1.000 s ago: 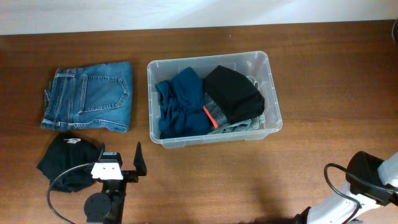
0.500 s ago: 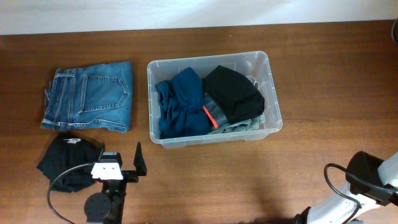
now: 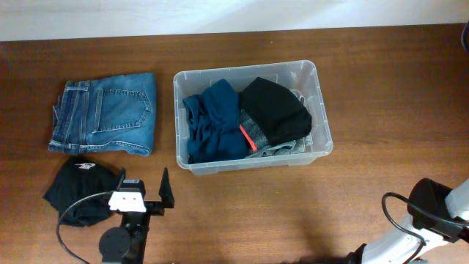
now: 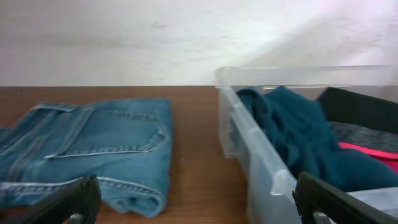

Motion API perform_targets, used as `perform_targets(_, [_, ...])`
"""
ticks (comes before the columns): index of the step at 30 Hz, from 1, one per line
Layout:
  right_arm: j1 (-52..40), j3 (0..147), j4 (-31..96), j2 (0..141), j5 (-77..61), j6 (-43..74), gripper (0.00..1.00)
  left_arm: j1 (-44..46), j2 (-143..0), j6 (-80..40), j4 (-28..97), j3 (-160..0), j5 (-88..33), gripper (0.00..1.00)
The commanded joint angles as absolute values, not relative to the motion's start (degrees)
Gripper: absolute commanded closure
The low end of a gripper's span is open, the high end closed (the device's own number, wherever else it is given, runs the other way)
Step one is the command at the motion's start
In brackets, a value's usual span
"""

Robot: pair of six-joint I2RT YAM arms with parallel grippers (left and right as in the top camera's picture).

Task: Pack container

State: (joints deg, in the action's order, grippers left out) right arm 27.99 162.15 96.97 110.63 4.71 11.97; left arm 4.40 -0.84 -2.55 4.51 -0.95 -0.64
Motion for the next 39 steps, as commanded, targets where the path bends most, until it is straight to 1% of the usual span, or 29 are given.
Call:
perform_targets(1, [28.1, 162.0, 97.3, 110.0, 5.0, 11.8, 0.02, 4.2, -0.4, -1.7, 3.4, -0.6, -6.6, 0.01])
perform_targets(4, [28.1, 162.0, 97.3, 110.0, 5.0, 11.8, 0.02, 4.2, -0.4, -1.7, 5.3, -2.2, -7.9, 0.01])
perform_targets(8, [28.1, 162.0, 97.3, 110.0, 5.0, 11.8, 0.02, 4.2, -1.1, -1.7, 17.7, -11.9, -5.7, 0.01])
perform_targets(12, [28.1, 162.0, 97.3, 110.0, 5.0, 11.8, 0.02, 4.2, -7.3, -1.7, 31.7, -26.2, 0.3, 0.01])
perform_targets(15, [28.1, 162.0, 97.3, 110.0, 5.0, 11.8, 0.02, 4.2, -17.2, -2.1, 41.4, -37.2, 2.7, 0.01])
perform_targets(19, [28.1, 162.0, 97.3, 110.0, 5.0, 11.8, 0.02, 4.2, -32.8, -2.0, 53.0, -51.7, 14.6, 0.01])
perform_targets(23, [28.1, 162.0, 97.3, 110.0, 5.0, 11.8, 0.02, 4.2, -49.4, -1.4, 68.8, -66.4, 13.5, 0.01])
perform_targets(25, [28.1, 162.0, 97.3, 110.0, 5.0, 11.8, 0.02, 4.2, -57.3, -1.4, 74.5, -72.2, 11.2, 0.01])
perform_targets(28, [28.1, 162.0, 97.3, 110.0, 5.0, 11.8, 0.02, 4.2, -67.3, -1.4, 79.3, -78.2, 10.4, 0.01])
perform_targets(31, [28.1, 162.0, 97.3, 110.0, 5.0, 11.8, 0.02, 4.2, -74.7, -3.6, 80.2, -79.8, 10.3, 0.00])
perform_targets(35, [28.1, 162.0, 97.3, 110.0, 5.0, 11.8, 0.02, 4.1, -81.0, -6.7, 79.1, -79.8, 10.3, 0.01])
perform_targets(39, [28.1, 162.0, 97.3, 110.0, 5.0, 11.8, 0.02, 2.2, -83.7, -10.4, 77.5, -79.8, 10.3, 0.01])
